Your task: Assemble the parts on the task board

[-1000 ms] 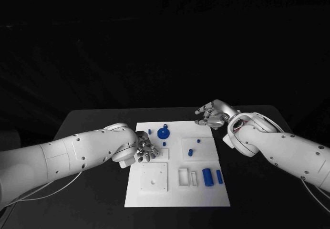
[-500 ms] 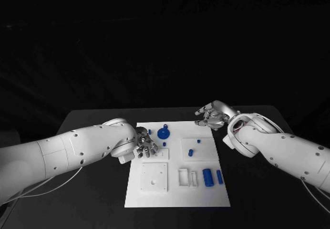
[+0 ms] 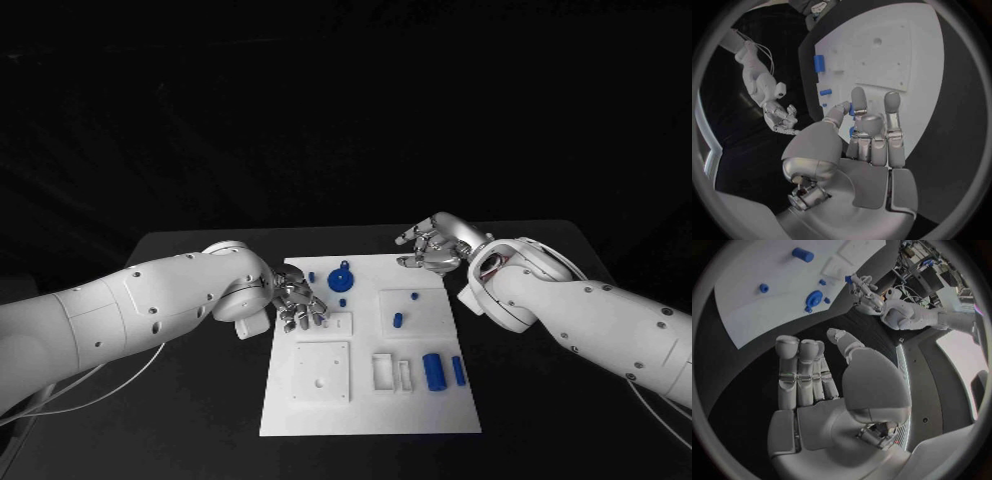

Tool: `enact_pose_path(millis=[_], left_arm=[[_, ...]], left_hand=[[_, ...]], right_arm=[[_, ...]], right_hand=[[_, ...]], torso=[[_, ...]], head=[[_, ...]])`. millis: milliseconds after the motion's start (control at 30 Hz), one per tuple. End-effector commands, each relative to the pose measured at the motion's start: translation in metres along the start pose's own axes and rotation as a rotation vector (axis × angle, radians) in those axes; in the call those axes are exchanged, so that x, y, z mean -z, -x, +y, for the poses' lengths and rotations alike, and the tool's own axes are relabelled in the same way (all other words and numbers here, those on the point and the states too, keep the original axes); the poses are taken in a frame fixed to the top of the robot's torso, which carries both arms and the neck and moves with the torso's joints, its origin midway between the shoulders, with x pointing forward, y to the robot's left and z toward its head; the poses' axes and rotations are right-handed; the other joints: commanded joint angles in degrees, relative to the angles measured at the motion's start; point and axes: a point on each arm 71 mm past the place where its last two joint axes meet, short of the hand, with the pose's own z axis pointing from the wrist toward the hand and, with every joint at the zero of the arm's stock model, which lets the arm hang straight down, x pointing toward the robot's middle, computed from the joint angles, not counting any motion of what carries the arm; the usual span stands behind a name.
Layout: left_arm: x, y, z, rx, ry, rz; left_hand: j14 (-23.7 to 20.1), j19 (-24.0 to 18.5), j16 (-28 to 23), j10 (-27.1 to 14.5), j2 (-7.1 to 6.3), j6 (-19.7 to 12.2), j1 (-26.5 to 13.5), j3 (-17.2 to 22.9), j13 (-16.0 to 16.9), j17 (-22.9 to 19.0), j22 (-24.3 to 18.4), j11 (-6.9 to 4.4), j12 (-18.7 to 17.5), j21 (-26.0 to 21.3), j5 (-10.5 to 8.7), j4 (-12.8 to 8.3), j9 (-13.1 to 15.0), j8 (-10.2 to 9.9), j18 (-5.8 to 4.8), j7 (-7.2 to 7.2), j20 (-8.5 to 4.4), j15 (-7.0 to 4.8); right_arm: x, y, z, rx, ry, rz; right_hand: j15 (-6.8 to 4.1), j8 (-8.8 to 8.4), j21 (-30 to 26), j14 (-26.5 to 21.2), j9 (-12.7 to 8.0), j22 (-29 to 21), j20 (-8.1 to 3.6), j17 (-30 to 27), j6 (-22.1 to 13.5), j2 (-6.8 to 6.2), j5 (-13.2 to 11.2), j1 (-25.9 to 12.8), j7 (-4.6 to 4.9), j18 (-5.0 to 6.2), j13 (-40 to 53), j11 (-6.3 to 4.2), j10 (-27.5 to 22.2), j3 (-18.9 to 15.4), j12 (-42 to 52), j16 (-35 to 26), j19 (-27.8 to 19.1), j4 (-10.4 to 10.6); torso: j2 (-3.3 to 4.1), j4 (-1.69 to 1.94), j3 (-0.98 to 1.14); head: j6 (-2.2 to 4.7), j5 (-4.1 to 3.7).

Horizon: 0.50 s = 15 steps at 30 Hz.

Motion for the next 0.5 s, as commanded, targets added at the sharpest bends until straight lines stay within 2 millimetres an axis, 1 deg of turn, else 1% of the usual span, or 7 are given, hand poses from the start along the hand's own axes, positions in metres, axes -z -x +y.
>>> enact_pose_path(millis=[33,133,300,367,400,433,500], left_arm=[[0.008,-0.007,-0.014,0.134,-0.271,0.147],[0.014,-0.006,-0.014,0.193,-0.357,0.175],[0.022,-0.005,-0.012,0.257,-0.45,0.203],[0.025,-0.006,-0.011,0.273,-0.474,0.216],[0.026,-0.006,-0.01,0.278,-0.481,0.22],[0.027,-0.006,-0.009,0.282,-0.487,0.225],[0.029,-0.006,-0.008,0.287,-0.497,0.231]], left_hand=[[-0.6,-0.3,-0.2,2.5,1.95,-0.2,1.5,5.0,0.0,-0.2,0.9,0.12,-0.4,0.0,-0.57,-4.6,0.1,-0.3,0.68,-0.43,-0.29,0.02],[-0.8,-0.6,-0.2,2.5,2.14,-0.2,1.5,5.0,0.0,-0.1,0.9,0.15,-0.5,-0.2,-0.84,-4.4,0.3,-0.4,0.52,-0.44,-0.34,0.02],[-1.8,-1.0,-0.3,2.3,2.56,-0.4,0.6,4.9,0.0,-0.7,0.9,0.01,-1.0,-0.5,-0.71,-4.2,2.2,-0.1,0.09,-0.61,-0.57,-0.11],[-2.1,-1.1,-0.4,2.3,2.38,-0.6,-0.1,5.5,0.4,-1.0,1.0,-0.1,-2.1,-0.7,-0.55,-4.9,6.0,-0.4,-0.31,-0.73,-0.88,-0.22],[-2.1,-1.1,-0.5,2.3,2.49,-0.4,-0.3,5.7,0.4,-1.2,1.0,-0.21,-2.3,-0.8,-0.46,-4.8,7.0,-0.9,-0.31,-0.68,-0.88,-0.26],[-2.1,-1.1,-0.5,2.3,2.48,-0.3,-0.3,5.7,0.5,-1.2,1.0,-0.22,-2.4,-0.8,-0.47,-4.8,7.5,-1.3,-0.31,-0.68,-0.87,-0.24],[-2.2,-1.1,-0.5,2.3,2.41,0.4,-0.6,6.1,0.7,-1.4,1.0,-0.33,-2.8,-0.8,-0.46,-4.9,9.7,-3.2,-0.31,-0.67,-0.86,-0.2]], right_arm=[[0.002,-0.009,0.014,0.036,0.098,0.072],[0.004,-0.015,0.023,0.056,0.136,0.101],[0.008,-0.025,0.035,0.078,0.181,0.148],[0.01,-0.03,0.04,0.085,0.199,0.17],[0.011,-0.032,0.042,0.087,0.206,0.181],[0.012,-0.035,0.044,0.088,0.212,0.192],[0.013,-0.038,0.047,0.09,0.223,0.21]], right_hand=[[-0.23,-0.1,0.9,0.4,0.0,4.4,-0.25,0.2,0.7,0.88,-0.6,-0.1,-0.08,0.35,0.2,-0.51,0.2,0.2,0.3,0.1,1.0,-0.8],[-0.33,-0.11,2.6,0.7,0.0,4.8,-0.35,0.4,1.3,1.32,-1.0,-0.2,-0.19,0.2,0.3,-0.61,0.5,0.6,0.5,0.3,1.2,-1.5],[-0.44,-0.11,3.9,0.9,0.0,4.9,-0.44,0.7,2.1,1.72,-1.7,-0.4,-0.36,0.07,0.6,-0.76,0.8,0.7,0.6,0.4,1.2,-2.1],[-0.49,-0.11,4.7,1.0,0.0,5.0,-0.5,0.8,2.6,1.94,-2.0,-0.6,-0.46,0.0,0.7,-0.83,1.0,0.7,0.6,0.5,1.2,-2.5],[-0.51,-0.11,4.9,1.1,0.0,5.0,-0.53,0.9,2.7,2.1,-2.2,-0.7,-0.51,-0.02,0.9,-0.85,1.1,0.7,0.6,0.5,1.1,-2.7],[-0.51,-0.11,4.9,1.1,0.0,5.0,-0.53,0.9,2.7,2.1,-2.2,-0.7,-0.51,-0.02,0.9,-0.85,1.1,0.7,0.6,0.5,1.1,-2.7],[-0.51,-0.09,5.3,1.1,0.0,5.0,-0.54,1.0,3.0,2.34,-2.4,-0.9,-0.55,-0.05,1.1,-0.86,1.1,0.5,0.5,0.5,1.0,-3.2]], torso=[[-0.07,0.12,-0.06],[-0.06,0.05,-0.17],[-0.07,0.07,-0.19],[-0.07,0.09,-0.23],[-0.08,0.08,-0.19],[-0.1,0.11,-0.24],[-0.15,0.09,-0.17]], head=[[0.15,-0.03],[0.26,-0.01],[0.32,0.04],[0.46,0.07],[0.56,0.07],[0.56,0.05],[0.57,0.05]])
